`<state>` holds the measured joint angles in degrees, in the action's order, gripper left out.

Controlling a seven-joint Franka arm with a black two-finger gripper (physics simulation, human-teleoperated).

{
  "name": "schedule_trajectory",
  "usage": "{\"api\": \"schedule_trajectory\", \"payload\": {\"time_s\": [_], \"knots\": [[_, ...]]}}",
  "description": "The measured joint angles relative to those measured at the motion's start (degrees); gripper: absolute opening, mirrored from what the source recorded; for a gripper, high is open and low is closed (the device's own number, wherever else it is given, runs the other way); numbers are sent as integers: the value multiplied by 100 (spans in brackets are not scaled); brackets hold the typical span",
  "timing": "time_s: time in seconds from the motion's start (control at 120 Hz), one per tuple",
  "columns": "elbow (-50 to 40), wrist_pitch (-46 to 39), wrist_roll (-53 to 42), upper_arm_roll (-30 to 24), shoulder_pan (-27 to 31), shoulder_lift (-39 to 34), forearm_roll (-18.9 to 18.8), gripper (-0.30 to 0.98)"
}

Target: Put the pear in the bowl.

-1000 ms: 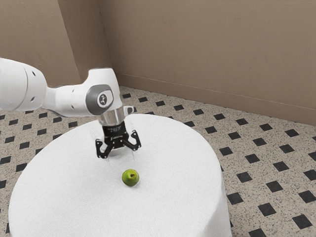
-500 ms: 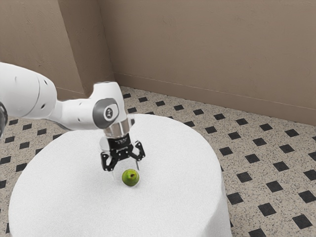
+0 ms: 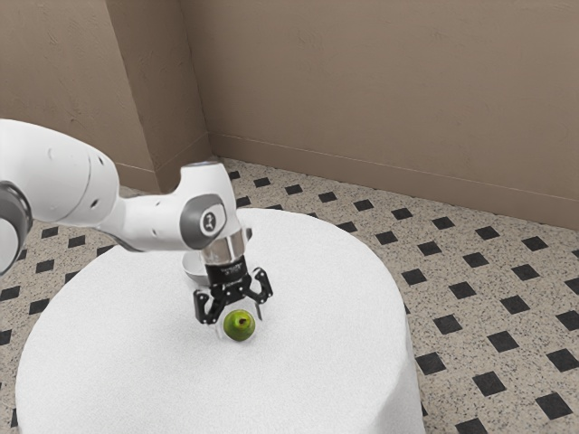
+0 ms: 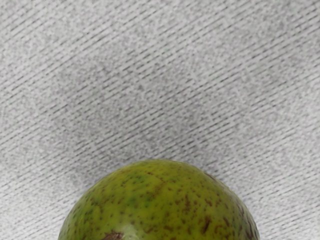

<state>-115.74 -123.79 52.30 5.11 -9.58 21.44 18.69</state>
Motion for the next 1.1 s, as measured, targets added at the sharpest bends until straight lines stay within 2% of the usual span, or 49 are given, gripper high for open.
{"api": "schedule_trajectory", "payload": {"time_s": [0.267,0.575,0.883,1.1], "knots": [[0,-115,111,-1,-2,54,11,68],[2,-152,159,-1,0,36,-35,40],[7,-151,221,14,-18,-96,-68,35],[407,-84,258,289,24,-291,-232,31]]}}
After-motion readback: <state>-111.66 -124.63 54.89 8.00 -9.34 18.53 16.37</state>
